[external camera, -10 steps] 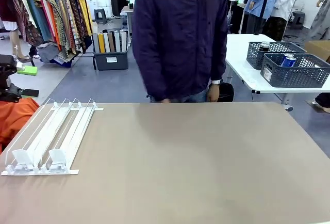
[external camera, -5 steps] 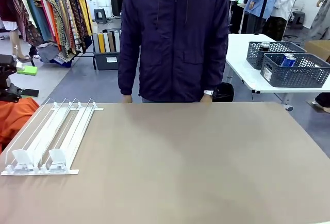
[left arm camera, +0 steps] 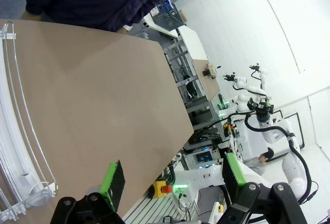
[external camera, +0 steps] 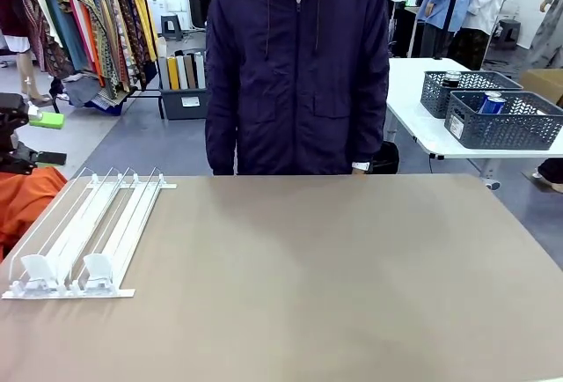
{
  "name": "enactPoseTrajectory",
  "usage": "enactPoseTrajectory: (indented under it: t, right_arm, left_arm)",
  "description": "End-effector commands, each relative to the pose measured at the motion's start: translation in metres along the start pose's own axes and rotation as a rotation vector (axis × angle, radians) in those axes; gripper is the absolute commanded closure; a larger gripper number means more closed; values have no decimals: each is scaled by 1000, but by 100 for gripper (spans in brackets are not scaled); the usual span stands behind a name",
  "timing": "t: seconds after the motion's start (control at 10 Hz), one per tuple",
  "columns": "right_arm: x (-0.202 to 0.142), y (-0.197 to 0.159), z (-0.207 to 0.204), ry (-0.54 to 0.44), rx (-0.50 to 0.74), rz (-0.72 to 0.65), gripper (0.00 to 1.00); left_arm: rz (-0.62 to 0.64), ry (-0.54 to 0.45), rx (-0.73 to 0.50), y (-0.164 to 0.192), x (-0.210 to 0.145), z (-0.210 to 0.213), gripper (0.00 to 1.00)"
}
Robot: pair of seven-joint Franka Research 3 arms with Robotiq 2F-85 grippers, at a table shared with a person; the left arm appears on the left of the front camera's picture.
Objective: Retrieve and store the cans from the dispenser.
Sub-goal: Pick up one can from the Automatic Can Dispenser and place it in the middle of the table.
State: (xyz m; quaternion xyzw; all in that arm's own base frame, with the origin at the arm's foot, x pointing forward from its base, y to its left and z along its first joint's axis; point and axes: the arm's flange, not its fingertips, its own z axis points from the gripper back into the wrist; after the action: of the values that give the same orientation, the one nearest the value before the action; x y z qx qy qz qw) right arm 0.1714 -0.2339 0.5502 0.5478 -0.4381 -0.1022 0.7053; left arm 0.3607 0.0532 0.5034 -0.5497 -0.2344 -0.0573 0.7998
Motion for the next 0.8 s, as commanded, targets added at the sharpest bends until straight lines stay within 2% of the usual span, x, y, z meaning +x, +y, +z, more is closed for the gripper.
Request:
enactPoseTrajectory:
  t: [0.0, 0.7]
  right_arm:
    - [2, 1, -3, -12, 21, 26, 0]
    - [2, 1, -3, -12, 21, 26, 0]
  left_arm:
    - [6, 8, 5, -2, -2, 4, 0]
    - [6, 8, 5, -2, -2, 4, 0]
